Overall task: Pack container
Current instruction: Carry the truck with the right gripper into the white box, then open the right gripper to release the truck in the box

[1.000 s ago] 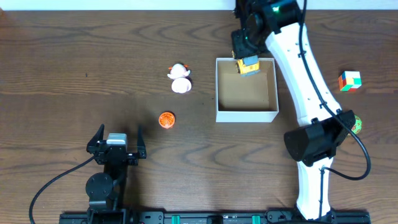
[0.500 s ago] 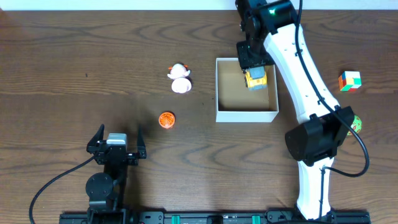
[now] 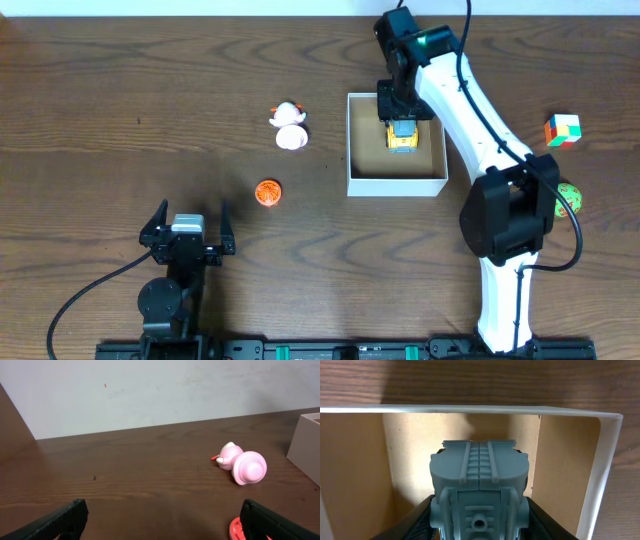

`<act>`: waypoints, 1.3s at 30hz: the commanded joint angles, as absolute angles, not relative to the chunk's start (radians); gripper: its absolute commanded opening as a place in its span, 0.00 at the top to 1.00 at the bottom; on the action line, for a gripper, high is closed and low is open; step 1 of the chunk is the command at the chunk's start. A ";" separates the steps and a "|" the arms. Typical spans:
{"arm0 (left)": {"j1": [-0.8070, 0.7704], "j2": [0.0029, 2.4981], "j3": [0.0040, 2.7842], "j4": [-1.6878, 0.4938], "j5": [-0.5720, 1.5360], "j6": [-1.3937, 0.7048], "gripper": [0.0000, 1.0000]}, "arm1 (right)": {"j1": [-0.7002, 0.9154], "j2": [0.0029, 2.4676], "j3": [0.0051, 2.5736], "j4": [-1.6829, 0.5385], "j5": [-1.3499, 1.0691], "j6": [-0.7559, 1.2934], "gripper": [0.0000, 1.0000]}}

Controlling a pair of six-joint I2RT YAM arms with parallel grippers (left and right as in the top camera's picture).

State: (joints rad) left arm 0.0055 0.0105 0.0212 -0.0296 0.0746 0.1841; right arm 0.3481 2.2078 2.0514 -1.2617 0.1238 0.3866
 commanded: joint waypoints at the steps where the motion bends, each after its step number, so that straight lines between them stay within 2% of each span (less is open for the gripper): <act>1: 0.010 0.011 0.004 -0.061 0.085 0.194 0.02 | 0.306 2.206 2.038 -1.260 0.127 0.415 0.51; 17: 0.010 0.011 0.004 -0.061 0.085 0.194 0.02 | 0.250 2.206 2.000 -1.263 0.123 0.354 0.46; 22: 0.010 0.011 0.004 -0.061 0.085 0.194 0.02 | 0.250 2.206 2.000 -1.264 0.123 0.353 0.37; 27: 0.010 0.011 0.004 -0.061 0.085 0.194 0.02 | 0.250 2.206 2.000 -1.252 0.123 0.350 0.35; 39: 0.010 0.011 0.004 -0.061 0.085 0.194 0.02 | 0.249 2.206 2.000 -1.127 0.123 0.215 0.22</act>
State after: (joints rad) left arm 0.0055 0.0109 0.0212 -0.0296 0.0746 0.1841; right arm 0.2493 2.2078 2.0052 -1.1423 0.1200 0.2848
